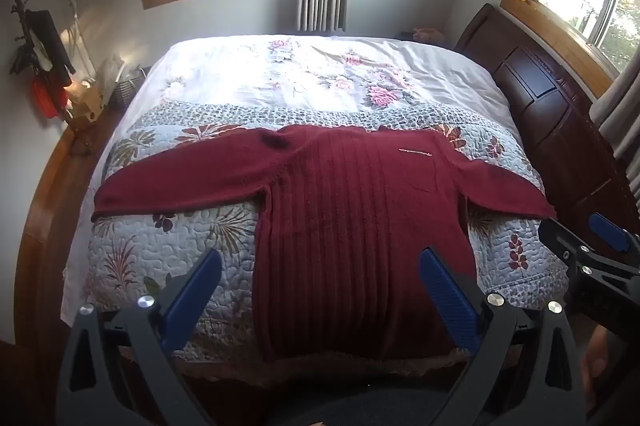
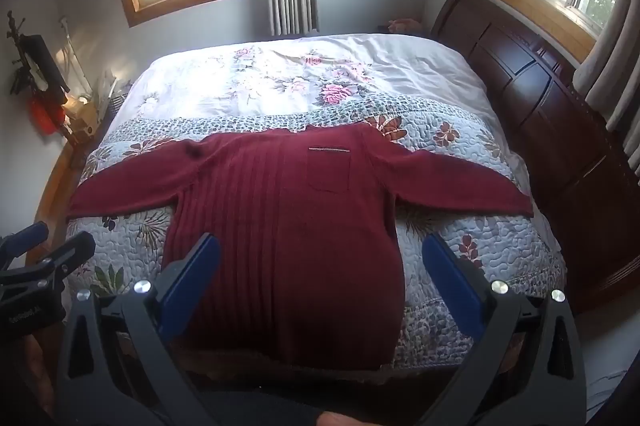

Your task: Fold small clothes

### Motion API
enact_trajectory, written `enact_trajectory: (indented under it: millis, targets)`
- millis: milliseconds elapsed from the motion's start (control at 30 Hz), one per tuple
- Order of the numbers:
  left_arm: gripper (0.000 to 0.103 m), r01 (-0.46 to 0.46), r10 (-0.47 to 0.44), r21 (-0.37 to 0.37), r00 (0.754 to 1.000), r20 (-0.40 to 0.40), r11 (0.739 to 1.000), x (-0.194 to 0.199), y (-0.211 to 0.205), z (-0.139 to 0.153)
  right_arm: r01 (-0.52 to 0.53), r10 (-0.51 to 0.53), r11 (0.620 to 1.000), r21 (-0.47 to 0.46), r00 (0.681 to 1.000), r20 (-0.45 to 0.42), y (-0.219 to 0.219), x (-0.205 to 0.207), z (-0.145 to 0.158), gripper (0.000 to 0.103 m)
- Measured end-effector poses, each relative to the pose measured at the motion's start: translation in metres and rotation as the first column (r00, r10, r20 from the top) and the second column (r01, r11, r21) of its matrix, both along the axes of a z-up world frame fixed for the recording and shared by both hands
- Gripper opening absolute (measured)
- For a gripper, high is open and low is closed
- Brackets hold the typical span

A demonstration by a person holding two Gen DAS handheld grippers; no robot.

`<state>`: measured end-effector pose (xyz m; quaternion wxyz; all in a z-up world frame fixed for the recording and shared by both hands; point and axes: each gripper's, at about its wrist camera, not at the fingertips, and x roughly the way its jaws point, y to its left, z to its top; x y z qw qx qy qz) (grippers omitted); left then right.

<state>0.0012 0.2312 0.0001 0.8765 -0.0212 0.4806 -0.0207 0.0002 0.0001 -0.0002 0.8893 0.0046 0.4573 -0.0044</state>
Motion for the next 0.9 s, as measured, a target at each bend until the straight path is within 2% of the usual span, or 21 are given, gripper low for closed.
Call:
enact_trajectory:
  millis: [900]
  targets:
    - [0.099, 0.001, -0.001, 0.001, 1.0, 0.003, 1.0, -0.002, -0.003, 0.0017, 0.001, -0.001, 1.0, 0.009, 1.0, 0.003, 0.0003, -0.001, -0.0002, 0.1]
